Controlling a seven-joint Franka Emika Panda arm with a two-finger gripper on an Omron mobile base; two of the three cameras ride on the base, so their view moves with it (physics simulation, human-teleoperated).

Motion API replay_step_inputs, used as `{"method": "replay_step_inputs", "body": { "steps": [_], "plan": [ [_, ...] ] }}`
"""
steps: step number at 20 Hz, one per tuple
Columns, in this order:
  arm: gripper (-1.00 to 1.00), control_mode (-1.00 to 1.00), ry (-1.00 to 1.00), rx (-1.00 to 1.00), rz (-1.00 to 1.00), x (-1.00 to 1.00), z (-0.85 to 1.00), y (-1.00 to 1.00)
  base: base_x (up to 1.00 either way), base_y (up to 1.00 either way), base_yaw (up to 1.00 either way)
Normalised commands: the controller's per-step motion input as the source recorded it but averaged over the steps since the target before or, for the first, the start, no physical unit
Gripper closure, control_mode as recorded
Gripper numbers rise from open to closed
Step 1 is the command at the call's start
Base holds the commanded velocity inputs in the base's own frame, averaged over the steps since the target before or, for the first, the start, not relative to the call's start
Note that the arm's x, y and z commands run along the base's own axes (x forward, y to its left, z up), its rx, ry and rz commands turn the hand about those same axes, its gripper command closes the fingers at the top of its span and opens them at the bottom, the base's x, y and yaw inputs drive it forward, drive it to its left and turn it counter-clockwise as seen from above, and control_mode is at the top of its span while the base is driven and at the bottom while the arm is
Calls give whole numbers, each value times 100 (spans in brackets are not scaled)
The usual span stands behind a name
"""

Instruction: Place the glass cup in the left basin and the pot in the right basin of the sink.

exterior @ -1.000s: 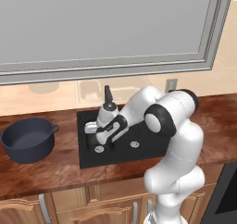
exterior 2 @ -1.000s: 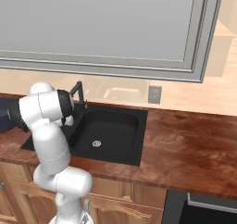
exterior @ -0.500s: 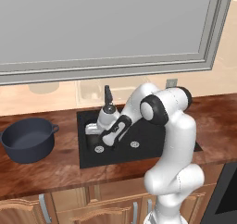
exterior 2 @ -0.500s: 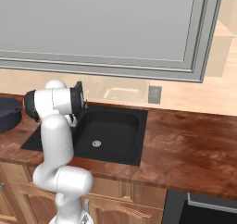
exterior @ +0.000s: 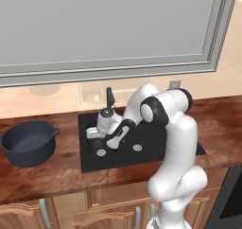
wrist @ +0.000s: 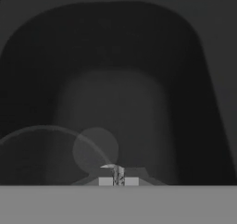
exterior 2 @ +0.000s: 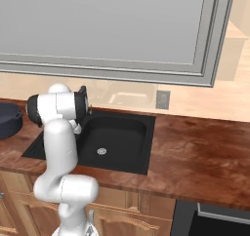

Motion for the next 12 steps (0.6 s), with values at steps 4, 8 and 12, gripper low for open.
{"method": "replay_step_inputs", "body": {
  "steps": [4,8,12],
  "plan": [
    [100,-100,0,-6,0,0,-20,2,0,0,0],
    [-100,-100,0,-7,0,0,-24,5,0,0,0],
    [-100,-100,0,-5,0,0,-19,0,0,0,0]
  ]
}}
